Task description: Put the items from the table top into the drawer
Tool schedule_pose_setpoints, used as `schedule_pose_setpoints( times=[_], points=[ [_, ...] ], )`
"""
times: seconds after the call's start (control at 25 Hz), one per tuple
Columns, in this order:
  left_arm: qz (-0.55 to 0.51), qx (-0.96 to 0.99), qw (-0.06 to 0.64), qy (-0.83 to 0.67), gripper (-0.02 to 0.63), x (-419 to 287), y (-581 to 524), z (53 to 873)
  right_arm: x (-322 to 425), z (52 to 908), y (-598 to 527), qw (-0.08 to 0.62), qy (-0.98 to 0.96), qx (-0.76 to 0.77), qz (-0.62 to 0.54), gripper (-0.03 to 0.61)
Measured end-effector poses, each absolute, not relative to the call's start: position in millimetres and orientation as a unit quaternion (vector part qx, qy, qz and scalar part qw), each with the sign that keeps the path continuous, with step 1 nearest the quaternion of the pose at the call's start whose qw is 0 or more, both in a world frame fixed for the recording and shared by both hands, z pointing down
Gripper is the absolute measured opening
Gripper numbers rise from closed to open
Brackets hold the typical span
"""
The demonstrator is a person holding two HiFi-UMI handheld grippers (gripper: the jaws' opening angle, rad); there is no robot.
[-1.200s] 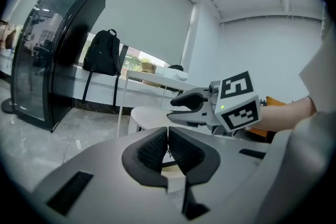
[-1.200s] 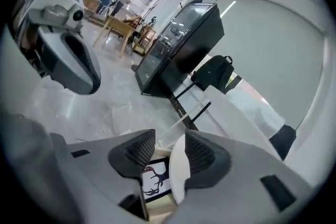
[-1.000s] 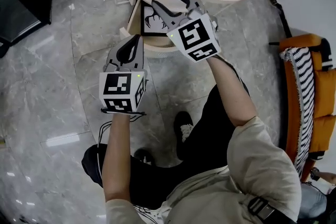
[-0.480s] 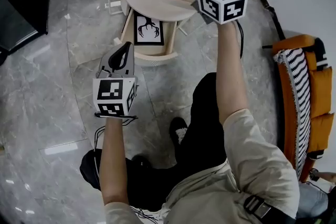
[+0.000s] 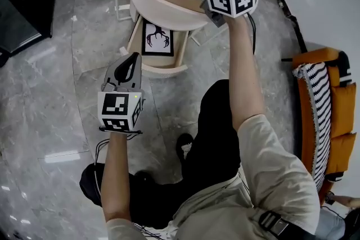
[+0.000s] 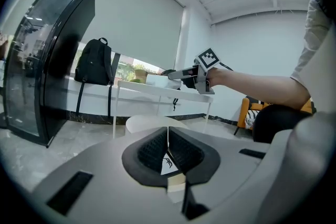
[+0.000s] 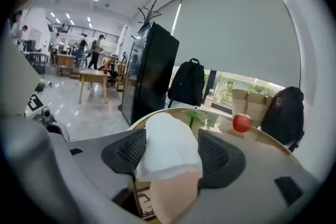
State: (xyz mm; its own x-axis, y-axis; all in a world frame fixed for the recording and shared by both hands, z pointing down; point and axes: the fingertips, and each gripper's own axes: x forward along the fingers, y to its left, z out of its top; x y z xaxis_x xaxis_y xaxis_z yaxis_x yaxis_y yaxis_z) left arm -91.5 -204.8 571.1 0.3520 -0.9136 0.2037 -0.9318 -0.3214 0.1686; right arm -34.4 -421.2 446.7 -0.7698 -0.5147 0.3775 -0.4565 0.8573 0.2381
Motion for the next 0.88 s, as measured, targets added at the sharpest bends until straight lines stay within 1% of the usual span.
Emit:
schedule_pose_setpoints(
  times=[0.12, 0.24, 0.32, 0.4, 0.52, 0.6, 0.72, 0.88],
  points=[
    [0.044, 0.816, 0.117, -0.564, 0.023, -83, -205, 567, -41, 448, -421, 0.225, -0.946, 0.233, -0.032, 0.296],
    [0.050, 0.815, 0.107, -0.567, 0.023, -82, -206, 564, -50, 467, -420, 0.284, -0.933, 0.221, -0.015, 0.297],
    [0.049, 0.813, 0.109, -0.570, 0.023, -85, -206, 563, -49, 478, -429, 0.327, -0.913, 0.241, -0.024, 0.296],
    [0.054, 0.810, 0.109, -0.574, 0.023, -89, -205, 562, -48, 483, -434, 0.347, -0.902, 0.257, -0.025, 0.296],
    [0.056, 0.808, 0.104, -0.577, 0.023, -93, -203, 562, -46, 483, -433, 0.345, -0.900, 0.265, -0.015, 0.288],
    [0.045, 0.808, 0.105, -0.578, 0.023, -93, -203, 562, -46, 481, -431, 0.340, -0.901, 0.271, -0.016, 0.249],
    [0.041, 0.811, 0.117, -0.572, 0.023, -90, -201, 566, -46, 478, -429, 0.328, -0.902, 0.281, -0.019, 0.214],
    [0.038, 0.818, 0.115, -0.562, 0.023, -85, -199, 565, -46, 476, -421, 0.309, -0.906, 0.287, -0.025, 0.198]
  ],
)
